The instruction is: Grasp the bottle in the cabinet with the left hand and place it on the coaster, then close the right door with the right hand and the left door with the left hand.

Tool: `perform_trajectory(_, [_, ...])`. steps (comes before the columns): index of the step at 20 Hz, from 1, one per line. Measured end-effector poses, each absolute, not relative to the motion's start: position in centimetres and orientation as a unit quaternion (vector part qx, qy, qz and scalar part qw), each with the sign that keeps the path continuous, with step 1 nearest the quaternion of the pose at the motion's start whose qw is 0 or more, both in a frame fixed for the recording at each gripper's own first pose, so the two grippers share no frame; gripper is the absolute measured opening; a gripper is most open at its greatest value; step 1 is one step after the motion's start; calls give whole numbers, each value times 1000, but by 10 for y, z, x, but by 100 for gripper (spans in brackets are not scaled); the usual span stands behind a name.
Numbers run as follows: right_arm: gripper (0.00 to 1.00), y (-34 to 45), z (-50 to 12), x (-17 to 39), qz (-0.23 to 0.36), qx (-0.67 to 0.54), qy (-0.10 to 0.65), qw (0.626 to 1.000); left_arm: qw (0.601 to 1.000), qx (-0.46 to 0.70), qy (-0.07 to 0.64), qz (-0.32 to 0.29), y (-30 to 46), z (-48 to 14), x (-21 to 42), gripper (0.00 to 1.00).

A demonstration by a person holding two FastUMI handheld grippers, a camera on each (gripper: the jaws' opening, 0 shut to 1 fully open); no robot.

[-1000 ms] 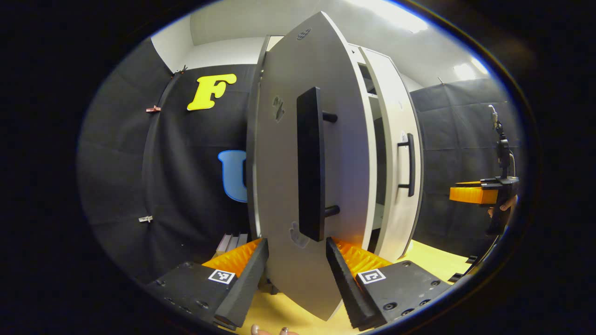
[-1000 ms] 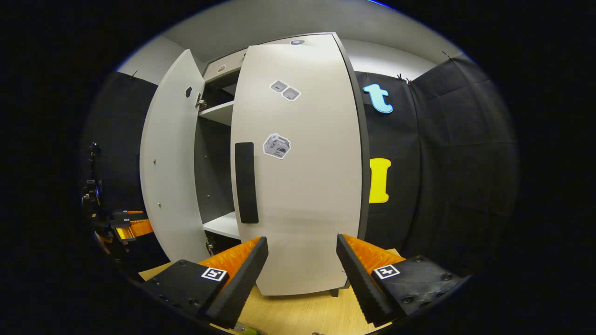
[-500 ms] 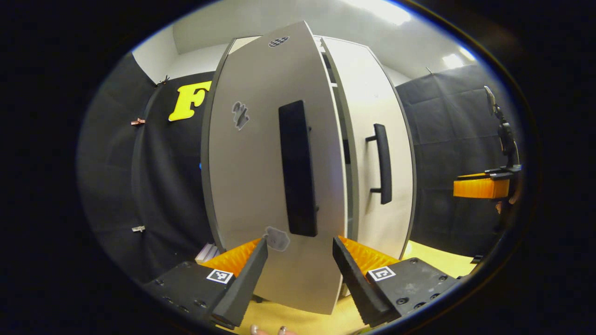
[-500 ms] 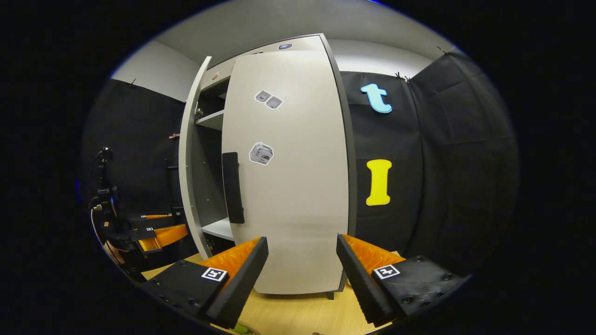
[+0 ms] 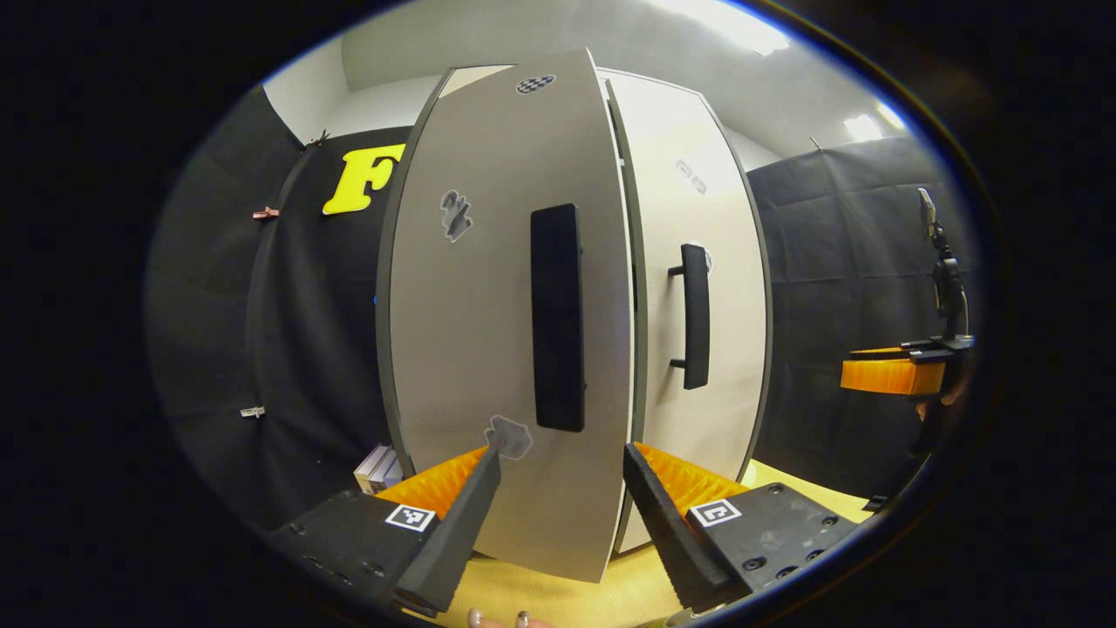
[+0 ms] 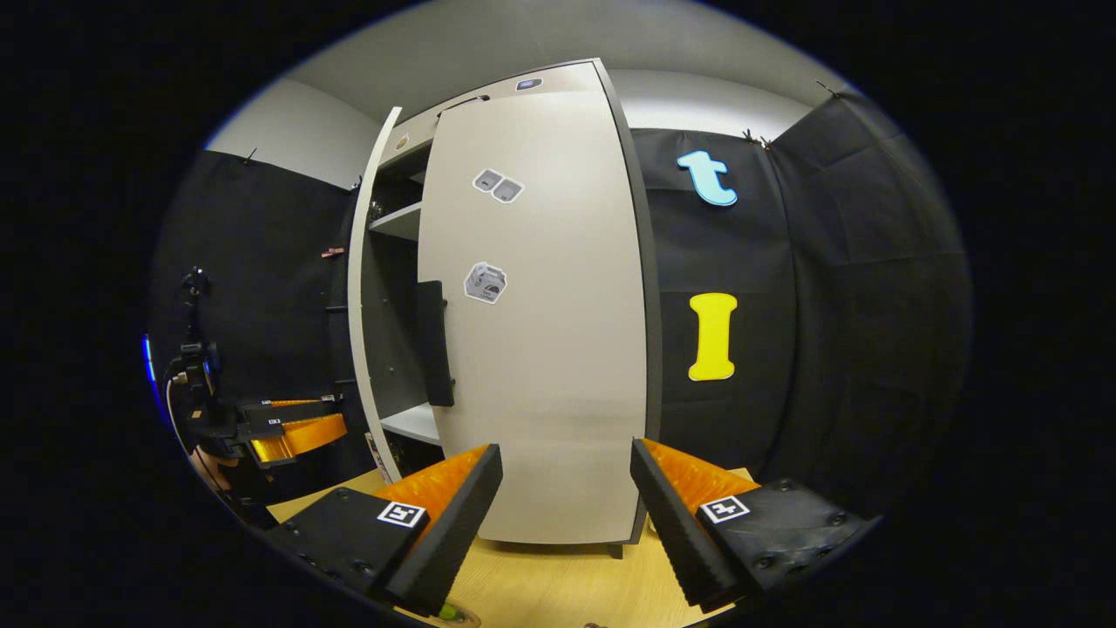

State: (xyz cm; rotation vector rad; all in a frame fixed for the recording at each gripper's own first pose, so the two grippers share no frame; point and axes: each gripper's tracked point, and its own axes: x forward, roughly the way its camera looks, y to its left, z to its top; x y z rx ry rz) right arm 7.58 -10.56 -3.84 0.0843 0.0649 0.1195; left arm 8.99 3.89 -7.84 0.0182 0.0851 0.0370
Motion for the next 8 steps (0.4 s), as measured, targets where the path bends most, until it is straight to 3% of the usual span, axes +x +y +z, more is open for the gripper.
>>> perform_trajectory(8, [98, -87, -38, 76, 83, 35, 32, 995, 999, -2, 40, 33, 47, -76, 72, 90])
